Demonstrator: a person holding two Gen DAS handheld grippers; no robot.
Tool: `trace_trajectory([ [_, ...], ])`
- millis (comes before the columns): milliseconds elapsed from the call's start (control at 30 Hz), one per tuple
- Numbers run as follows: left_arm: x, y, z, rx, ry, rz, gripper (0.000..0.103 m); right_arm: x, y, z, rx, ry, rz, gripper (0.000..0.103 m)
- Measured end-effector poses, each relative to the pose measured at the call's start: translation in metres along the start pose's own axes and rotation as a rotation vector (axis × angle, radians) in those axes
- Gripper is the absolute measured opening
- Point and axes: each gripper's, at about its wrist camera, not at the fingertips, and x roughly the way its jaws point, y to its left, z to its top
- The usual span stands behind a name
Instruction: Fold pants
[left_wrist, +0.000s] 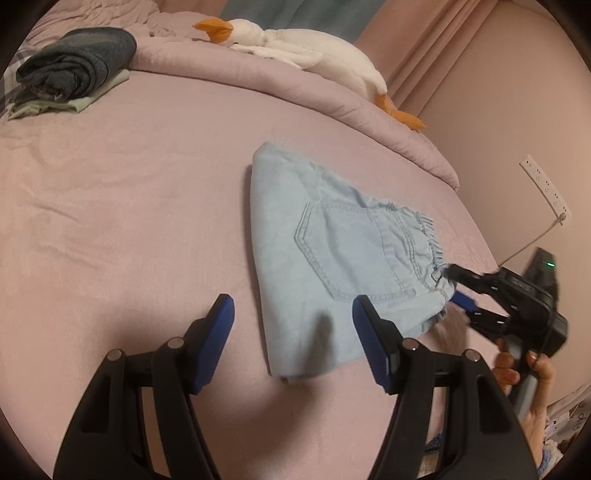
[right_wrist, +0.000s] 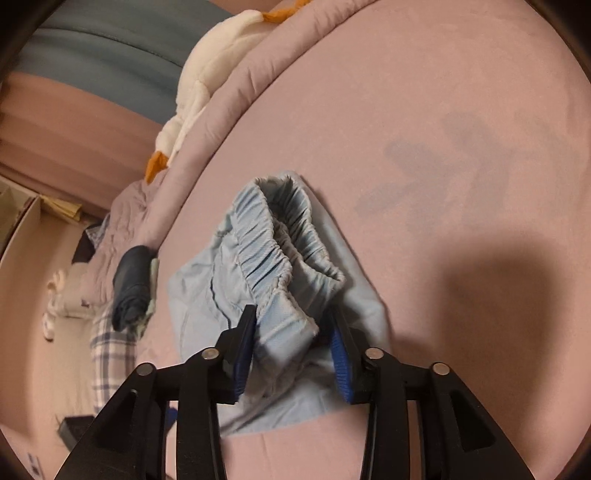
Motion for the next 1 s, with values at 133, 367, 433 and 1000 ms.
trace_trajectory([
  [133,0.009,-0.015,0.018,0.024,-0.025,-0.014,0.066,-0.034,0.032,-0.004,-0.251,-0.172,-0.09,0.04],
  [367,0.049,-0.038,0.067,0.092,-0.045,-0.024,0.037,-0.003,0.071,-0.03,-0.544,-0.113,-0.08,0.024],
  [433,0.07,-0.038,0.079,0.102,-0.021,0.022,0.027,0.006,0.067,-0.036,-0.577,-0.095,-0.11,0.024],
  [1000,0.089,0.011,0.098,-0.022,0.082,-0.045,0.017,0.006,0.06,-0.029,-0.571,-0.035,0.021,0.016],
])
